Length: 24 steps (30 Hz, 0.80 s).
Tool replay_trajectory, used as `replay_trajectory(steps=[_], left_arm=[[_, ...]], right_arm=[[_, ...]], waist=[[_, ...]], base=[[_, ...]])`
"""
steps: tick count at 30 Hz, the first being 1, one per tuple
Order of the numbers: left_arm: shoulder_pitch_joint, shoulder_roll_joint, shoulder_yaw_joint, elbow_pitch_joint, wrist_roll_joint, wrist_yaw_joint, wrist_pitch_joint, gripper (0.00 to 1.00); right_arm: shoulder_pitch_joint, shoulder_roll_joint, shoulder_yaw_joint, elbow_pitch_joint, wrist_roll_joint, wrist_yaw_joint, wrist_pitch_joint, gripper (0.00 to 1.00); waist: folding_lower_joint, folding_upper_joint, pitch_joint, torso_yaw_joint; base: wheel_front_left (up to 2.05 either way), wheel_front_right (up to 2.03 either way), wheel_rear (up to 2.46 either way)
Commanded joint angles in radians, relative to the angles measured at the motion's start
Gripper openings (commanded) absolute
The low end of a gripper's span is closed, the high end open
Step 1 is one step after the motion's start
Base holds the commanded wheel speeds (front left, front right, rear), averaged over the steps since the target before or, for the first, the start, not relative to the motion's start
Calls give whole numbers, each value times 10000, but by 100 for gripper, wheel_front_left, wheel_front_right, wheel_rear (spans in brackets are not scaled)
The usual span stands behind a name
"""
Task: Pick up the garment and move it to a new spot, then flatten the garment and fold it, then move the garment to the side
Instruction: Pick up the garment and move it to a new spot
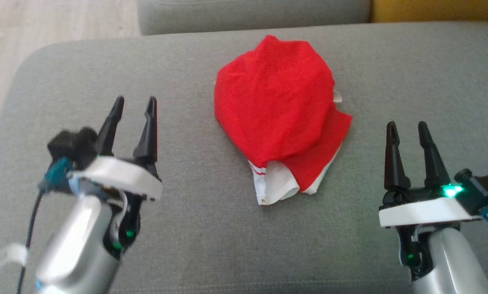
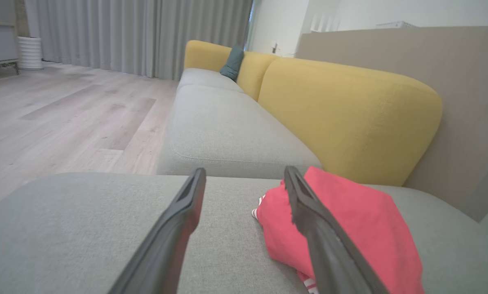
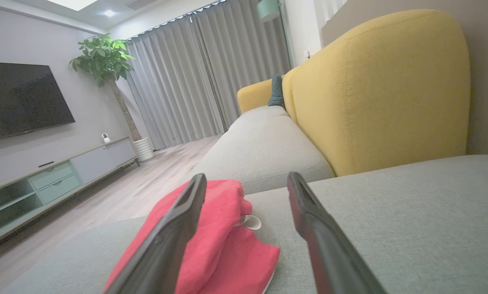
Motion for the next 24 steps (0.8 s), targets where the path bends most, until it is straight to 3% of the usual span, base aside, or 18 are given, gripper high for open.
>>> replay_trajectory(steps=[1, 8, 12, 24], left_arm=[[-17, -11, 698, -736, 238, 91, -117, 100], [1885, -1169, 2069, -2001, 1484, 238, -120, 100], [2392, -1659, 2634, -2151, 2020, -138, -121, 100], [2779, -2265, 3559, -1838, 2824, -1046, -121, 100]], right_arm=[[-107, -28, 241, -275, -75, -7, -63, 100], [4, -28, 375, -193, -61, -7, -63, 100], [16, -28, 422, -159, -66, -7, -63, 100], [122, -28, 551, -113, -81, -7, -63, 100]], waist=[[0, -1, -235, 265], [0, -1, -421, 330], [0, -1, -529, 322], [0, -1, -750, 233]], base=[[0, 0, 0], [0, 0, 0], [0, 0, 0], [0, 0, 0]])
